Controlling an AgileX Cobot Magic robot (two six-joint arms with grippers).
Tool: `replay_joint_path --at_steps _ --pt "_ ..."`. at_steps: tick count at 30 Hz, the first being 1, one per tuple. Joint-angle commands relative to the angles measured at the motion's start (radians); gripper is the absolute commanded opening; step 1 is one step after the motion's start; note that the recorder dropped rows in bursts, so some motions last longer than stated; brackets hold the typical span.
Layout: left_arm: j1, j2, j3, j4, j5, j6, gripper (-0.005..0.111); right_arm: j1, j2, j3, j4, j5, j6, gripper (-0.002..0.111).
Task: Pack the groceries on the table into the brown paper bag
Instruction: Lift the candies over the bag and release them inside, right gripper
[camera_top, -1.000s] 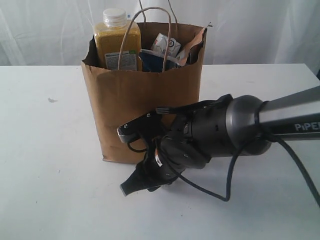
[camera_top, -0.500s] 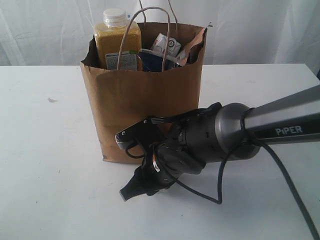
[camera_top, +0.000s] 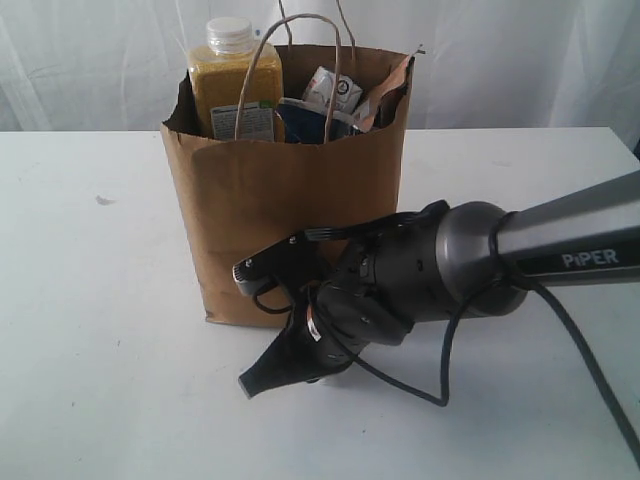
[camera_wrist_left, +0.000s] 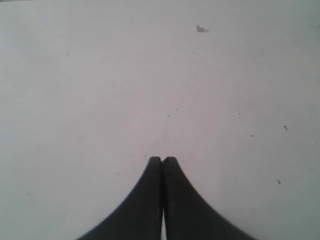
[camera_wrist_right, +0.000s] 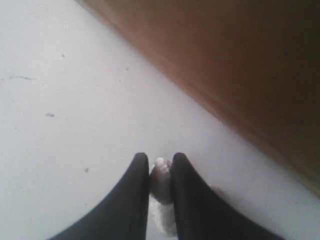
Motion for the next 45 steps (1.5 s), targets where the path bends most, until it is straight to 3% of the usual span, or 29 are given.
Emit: replay_joint_path --at_steps 1,6,11,22,26,32,35,41,45 --pt "-0.004 -0.004 0.003 -0.009 -0.005 -0.007 0.0 -0.006 -0.064 -0.002 0.083 0.002 0.005 0.0" --pt "-0.004 -0.004 0.003 -0.009 -0.005 -0.007 0.0 0.028 -0.136 -0.002 0.137 0.053 0.003 0.0" --pt "-0.004 -0.004 0.003 -0.009 -0.005 -0.007 0.0 0.127 -0.206 -0.002 0.192 0.169 -0.037 0.0" --pt "-0.004 -0.004 0.003 -0.009 -0.005 -0.007 0.0 0.321 -0.411 -0.007 0.507 0.253 -0.26 0.0" --pt "-0.004 -0.004 0.003 -0.009 -0.005 -0.007 0.0 0.319 -0.532 -0.029 0.439 0.159 -0.317 0.0" --pt "-0.004 -0.004 0.003 -0.009 -0.005 -0.007 0.0 0.308 -0.681 -0.031 0.084 -0.263 -0.317 0.0" --pt "-0.004 -0.004 0.003 -0.009 -0.005 -0.007 0.0 0.271 -0.699 -0.041 0.02 -0.406 -0.315 0.0" --pt "-0.004 -0.004 0.003 -0.009 -0.005 -0.007 0.0 0.089 -0.63 -0.126 0.076 -0.223 -0.082 0.0" --pt "-0.004 -0.004 0.003 -0.009 -0.005 -0.007 0.0 0.022 -0.544 -0.193 0.071 -0.18 -0.066 0.0"
